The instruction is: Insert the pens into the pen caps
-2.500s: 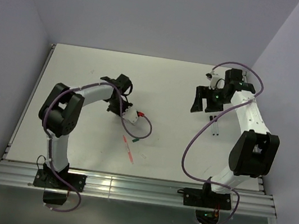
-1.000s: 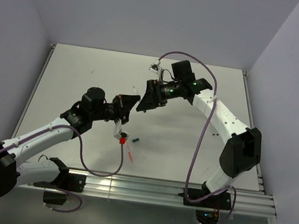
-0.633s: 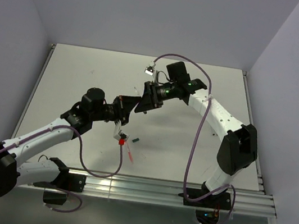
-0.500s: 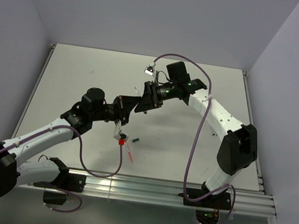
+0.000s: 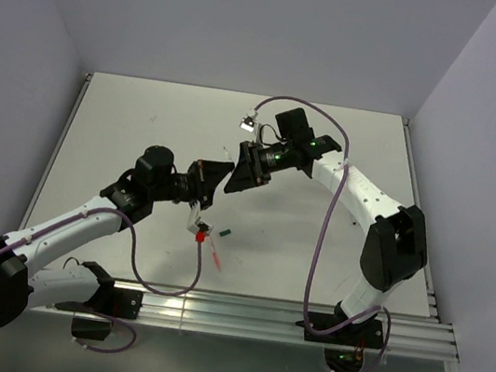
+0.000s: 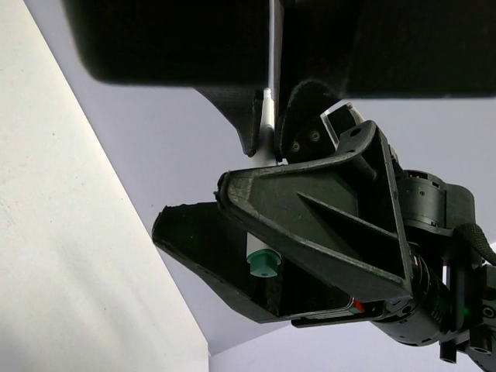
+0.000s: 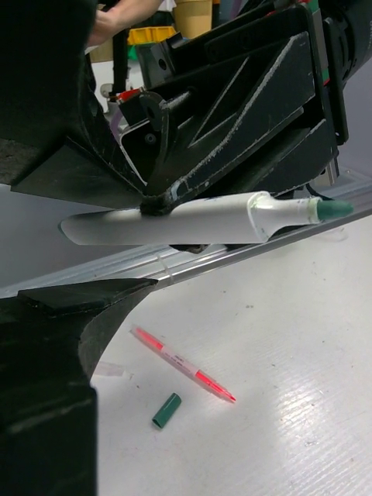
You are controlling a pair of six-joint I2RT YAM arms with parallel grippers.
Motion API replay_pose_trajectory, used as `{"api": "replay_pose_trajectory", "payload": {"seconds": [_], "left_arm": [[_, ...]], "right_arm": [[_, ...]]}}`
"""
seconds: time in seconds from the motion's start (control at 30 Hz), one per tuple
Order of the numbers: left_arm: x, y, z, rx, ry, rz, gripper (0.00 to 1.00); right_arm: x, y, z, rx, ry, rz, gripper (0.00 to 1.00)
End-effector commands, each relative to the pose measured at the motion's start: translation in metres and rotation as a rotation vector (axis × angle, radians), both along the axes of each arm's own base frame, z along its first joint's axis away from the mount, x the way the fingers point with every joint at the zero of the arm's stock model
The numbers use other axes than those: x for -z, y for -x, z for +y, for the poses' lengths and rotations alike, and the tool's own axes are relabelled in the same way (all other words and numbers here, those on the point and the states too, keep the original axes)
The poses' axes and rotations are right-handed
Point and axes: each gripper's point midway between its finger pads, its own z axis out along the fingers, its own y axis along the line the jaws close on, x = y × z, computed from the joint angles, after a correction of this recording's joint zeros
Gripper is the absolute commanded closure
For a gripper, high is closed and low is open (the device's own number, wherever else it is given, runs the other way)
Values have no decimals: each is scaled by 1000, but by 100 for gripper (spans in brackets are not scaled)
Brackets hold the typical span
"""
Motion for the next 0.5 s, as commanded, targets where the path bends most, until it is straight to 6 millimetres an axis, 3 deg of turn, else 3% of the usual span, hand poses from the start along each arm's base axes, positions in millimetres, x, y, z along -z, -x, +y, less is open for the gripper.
{"api": "replay_pose_trajectory", "payload": {"seconds": [0.0, 0.47], "left_arm": [[-8, 10, -2, 63, -17, -71, 100], [1, 8, -1, 61, -46, -76, 100]], "right_arm": [[-20, 4, -3, -14, -54, -54, 52], [-23, 13, -8, -27, -65, -50, 57]]}}
